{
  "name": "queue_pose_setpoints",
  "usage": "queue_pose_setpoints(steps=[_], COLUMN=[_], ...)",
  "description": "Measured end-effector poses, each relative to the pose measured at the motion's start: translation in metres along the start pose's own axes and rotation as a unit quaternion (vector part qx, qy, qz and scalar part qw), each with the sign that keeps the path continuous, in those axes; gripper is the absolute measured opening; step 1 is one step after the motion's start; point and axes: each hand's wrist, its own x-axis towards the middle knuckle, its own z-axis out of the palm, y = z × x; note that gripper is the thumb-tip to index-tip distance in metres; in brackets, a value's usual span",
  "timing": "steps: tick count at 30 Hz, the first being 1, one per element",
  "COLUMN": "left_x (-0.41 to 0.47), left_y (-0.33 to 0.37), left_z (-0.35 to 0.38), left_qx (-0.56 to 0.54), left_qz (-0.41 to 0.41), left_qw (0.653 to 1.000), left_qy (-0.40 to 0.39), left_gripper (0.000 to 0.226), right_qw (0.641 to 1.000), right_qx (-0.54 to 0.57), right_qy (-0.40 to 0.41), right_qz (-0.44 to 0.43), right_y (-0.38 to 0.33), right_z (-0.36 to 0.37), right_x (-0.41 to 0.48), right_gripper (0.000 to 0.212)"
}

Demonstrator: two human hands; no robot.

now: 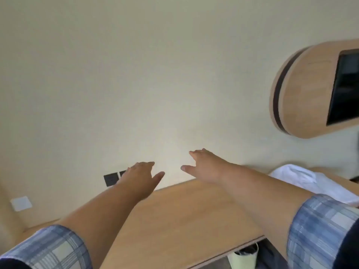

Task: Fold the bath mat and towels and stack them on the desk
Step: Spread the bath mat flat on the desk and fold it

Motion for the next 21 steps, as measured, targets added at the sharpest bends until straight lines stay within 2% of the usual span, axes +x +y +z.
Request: queue_pose_setpoints(steps=[5, 8, 13, 16, 21], left_x=[0.022, 0.022, 0.028, 0.046, 0.077], left_y=[0.061, 0.108, 0.195, 0.257, 0.376], left_z=[0.067, 0.114, 0.178, 0.205, 0.244], left_qx=[-0.030, -0.043, -0.041, -0.053, -0.104], left_qz=[0.050, 0.081, 0.139, 0.164, 0.158], left_qw=[0.997, 0.993, 0.977, 0.970, 0.964], left_qy=[-0.051, -0.080, -0.154, -0.172, -0.186], left_gripper=[0.071, 0.070, 0.070, 0.069, 0.066], right_qw=[0.998, 0.995, 0.983, 0.973, 0.961], right_qx=[-0.009, 0.001, 0.011, 0.019, 0.028], right_qy=[0.013, 0.016, -0.025, -0.039, -0.049], right_qz=[0.064, 0.103, 0.181, 0.226, 0.270], right_y=[0.080, 0.136, 0.242, 0.313, 0.431], right_z=[0.027, 0.050, 0.072, 0.063, 0.027], right_x=[-0.021, -0.042, -0.081, -0.101, -0.124], right_gripper=[0.074, 0.083, 0.086, 0.085, 0.080])
